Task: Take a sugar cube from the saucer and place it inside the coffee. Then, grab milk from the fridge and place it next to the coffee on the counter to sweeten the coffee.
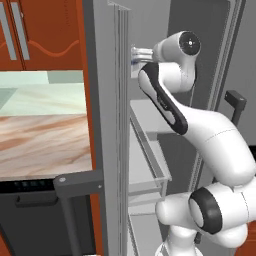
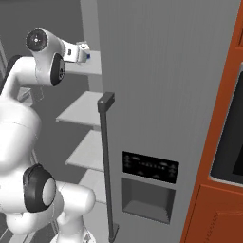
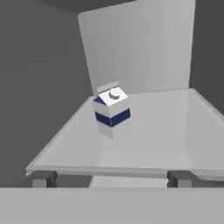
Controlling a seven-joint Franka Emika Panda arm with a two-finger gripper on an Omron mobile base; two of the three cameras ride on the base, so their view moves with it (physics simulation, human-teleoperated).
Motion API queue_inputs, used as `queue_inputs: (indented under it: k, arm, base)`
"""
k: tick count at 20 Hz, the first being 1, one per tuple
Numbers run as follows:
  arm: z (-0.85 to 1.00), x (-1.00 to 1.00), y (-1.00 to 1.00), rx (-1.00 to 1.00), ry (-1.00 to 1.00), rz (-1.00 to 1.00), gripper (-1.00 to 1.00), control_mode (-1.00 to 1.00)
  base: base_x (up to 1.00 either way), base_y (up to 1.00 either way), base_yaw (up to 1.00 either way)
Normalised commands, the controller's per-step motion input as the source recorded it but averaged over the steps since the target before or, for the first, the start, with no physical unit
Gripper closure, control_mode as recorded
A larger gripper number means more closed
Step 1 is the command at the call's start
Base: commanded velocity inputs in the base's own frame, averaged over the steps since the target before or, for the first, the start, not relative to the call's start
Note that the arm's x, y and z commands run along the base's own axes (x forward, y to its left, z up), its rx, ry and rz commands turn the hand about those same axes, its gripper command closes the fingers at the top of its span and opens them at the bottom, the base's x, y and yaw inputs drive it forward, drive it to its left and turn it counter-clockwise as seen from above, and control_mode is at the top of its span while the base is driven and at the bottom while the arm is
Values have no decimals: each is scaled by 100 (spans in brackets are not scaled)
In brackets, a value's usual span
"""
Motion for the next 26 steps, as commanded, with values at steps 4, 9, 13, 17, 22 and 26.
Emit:
queue_inputs:
  k: [4, 9, 13, 17, 22, 26]
  arm:
    - [-21, 49, 23, -8, 18, 0, -100, -100]
    - [-8, 37, 12, 0, 12, 0, -100, -100]
    - [-13, 28, 0, -2, -4, 0, -100, -100]
    - [-15, 42, 1, -7, -6, -3, -100, -100]
    - [-25, 52, 1, -7, -3, -8, -100, -100]
    - [-9, 48, 11, 0, -4, -8, -100, -100]
  base:
    - [0, 0, 0]
    - [0, 0, 0]
    - [0, 0, 0]
    - [0, 0, 0]
    - [0, 0, 0]
    - [0, 0, 0]
